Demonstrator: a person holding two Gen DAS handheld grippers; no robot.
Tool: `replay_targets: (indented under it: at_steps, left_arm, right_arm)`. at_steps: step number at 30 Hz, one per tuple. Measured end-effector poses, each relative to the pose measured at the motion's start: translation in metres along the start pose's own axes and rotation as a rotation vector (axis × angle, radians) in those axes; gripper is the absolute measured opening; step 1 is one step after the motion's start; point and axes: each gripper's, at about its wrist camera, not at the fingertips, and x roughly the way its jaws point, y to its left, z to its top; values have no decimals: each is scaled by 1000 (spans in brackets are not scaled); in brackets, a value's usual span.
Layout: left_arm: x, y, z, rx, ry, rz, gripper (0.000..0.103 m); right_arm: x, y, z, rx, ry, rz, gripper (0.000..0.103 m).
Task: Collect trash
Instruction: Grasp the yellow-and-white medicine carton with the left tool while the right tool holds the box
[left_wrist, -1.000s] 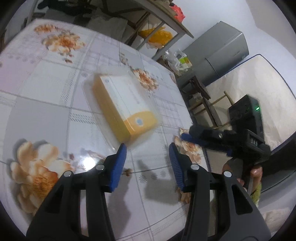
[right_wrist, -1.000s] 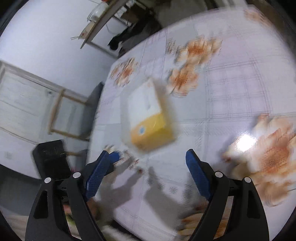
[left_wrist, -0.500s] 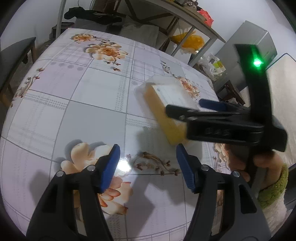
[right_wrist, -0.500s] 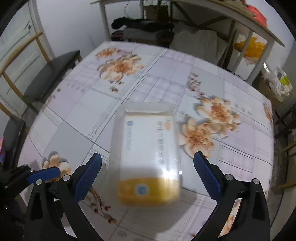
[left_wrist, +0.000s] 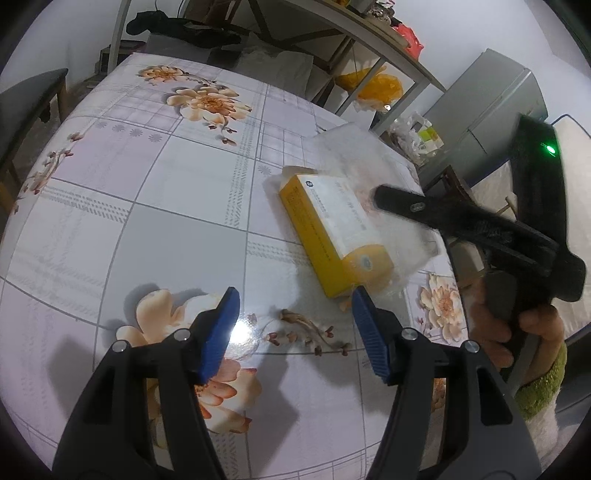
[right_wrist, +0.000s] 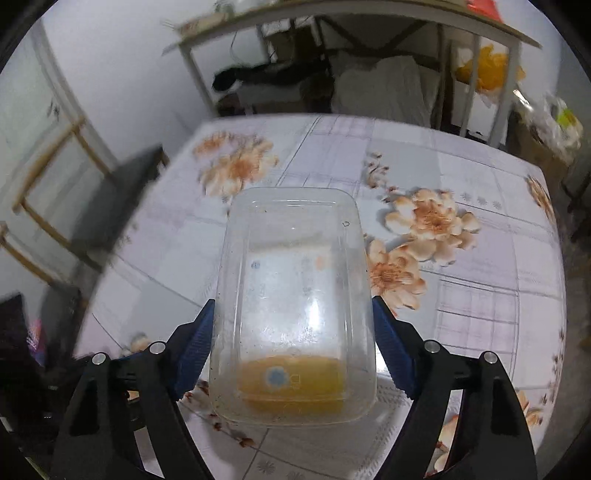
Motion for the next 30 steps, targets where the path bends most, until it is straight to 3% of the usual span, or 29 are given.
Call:
replay_targets:
  at_steps: [3,6,10,13,16,19,24,30]
  left_arm:
    - [3,-2,5,4,-2,-2,60]
    - [8,-8,11,19,-5,-7,60]
    - [23,-13,22,6,-8,-26,52]
    - [44,-11,34,-43,24,-45,48]
    - [66,-8,46,-79,67,-87,48]
    - [77,-8,48,-90,86,-99,47]
    - [73,-16,39,-42,109,-86,47]
    - [46,-27,-1,101,213,-112,51]
  right_arm:
    - [-25,-19,-4,50,-72,-54,78]
    - [-41,-32,-10,42,-109,-184,78]
    - [-25,-45,-14,-27,-49,-357,78]
    - [4,-56,-14,-3,68,-260,78]
    - [18,-57,-19,35,121,-143,78]
    - [17,-43,-24,16,115,-114,78]
    - [4,-36,-42,24,124,-138,78]
    - [-31,-20,-92,12,152,-137,78]
